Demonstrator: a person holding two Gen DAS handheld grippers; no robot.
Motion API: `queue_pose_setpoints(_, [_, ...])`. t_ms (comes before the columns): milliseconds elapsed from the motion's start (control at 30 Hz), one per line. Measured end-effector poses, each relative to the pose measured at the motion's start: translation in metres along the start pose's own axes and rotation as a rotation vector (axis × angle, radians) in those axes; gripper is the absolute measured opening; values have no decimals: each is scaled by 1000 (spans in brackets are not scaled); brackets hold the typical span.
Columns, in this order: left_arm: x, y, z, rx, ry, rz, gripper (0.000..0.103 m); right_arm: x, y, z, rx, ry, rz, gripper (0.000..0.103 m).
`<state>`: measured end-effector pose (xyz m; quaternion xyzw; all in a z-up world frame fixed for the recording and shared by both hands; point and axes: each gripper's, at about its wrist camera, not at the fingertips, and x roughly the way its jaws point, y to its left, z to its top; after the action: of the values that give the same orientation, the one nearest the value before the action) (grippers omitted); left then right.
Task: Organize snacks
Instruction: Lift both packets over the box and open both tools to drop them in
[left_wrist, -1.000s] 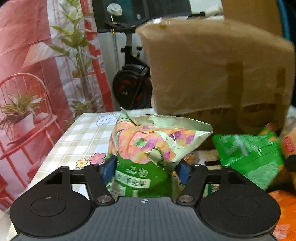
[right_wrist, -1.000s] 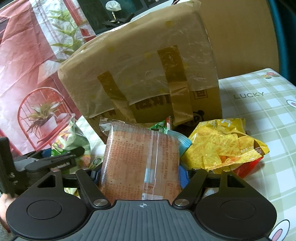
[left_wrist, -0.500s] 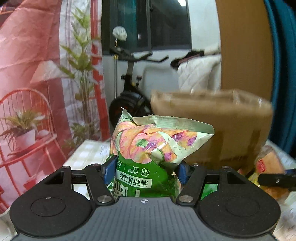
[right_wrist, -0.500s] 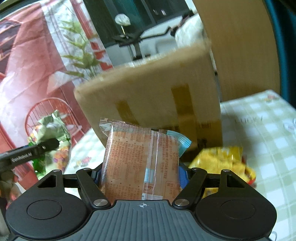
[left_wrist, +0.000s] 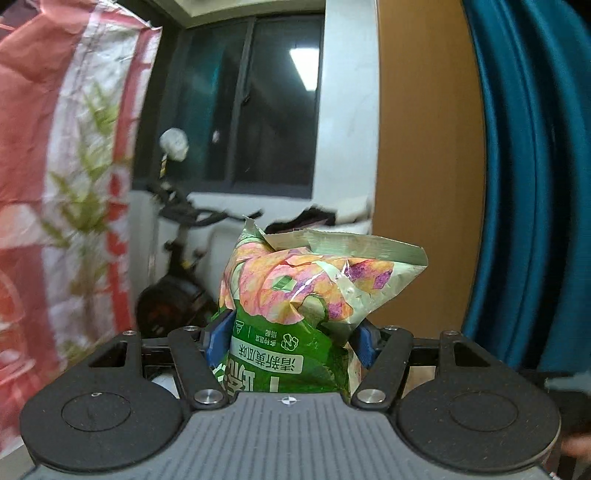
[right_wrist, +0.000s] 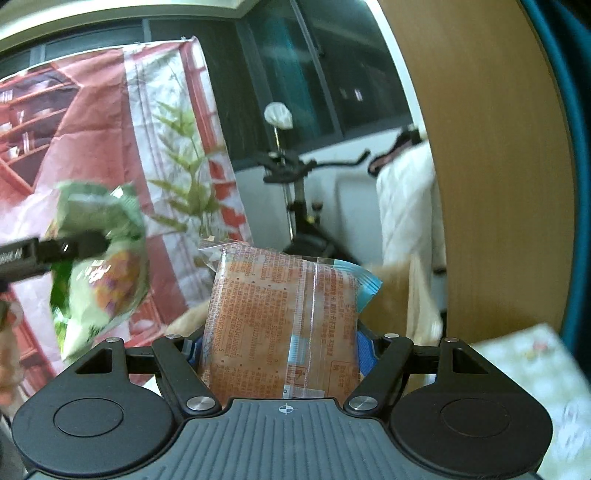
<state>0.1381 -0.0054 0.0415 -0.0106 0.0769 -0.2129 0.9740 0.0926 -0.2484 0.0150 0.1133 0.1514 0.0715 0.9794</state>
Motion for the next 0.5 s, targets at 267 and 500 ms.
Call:
queue_pose_setpoints(267, [106, -4, -2, 4, 37, -2, 68, 42, -12, 26, -58, 1, -50, 68])
queue_pose_setpoints(500, [147, 13, -36, -30, 144, -19, 76, 74, -19, 17, -76, 45, -76, 68])
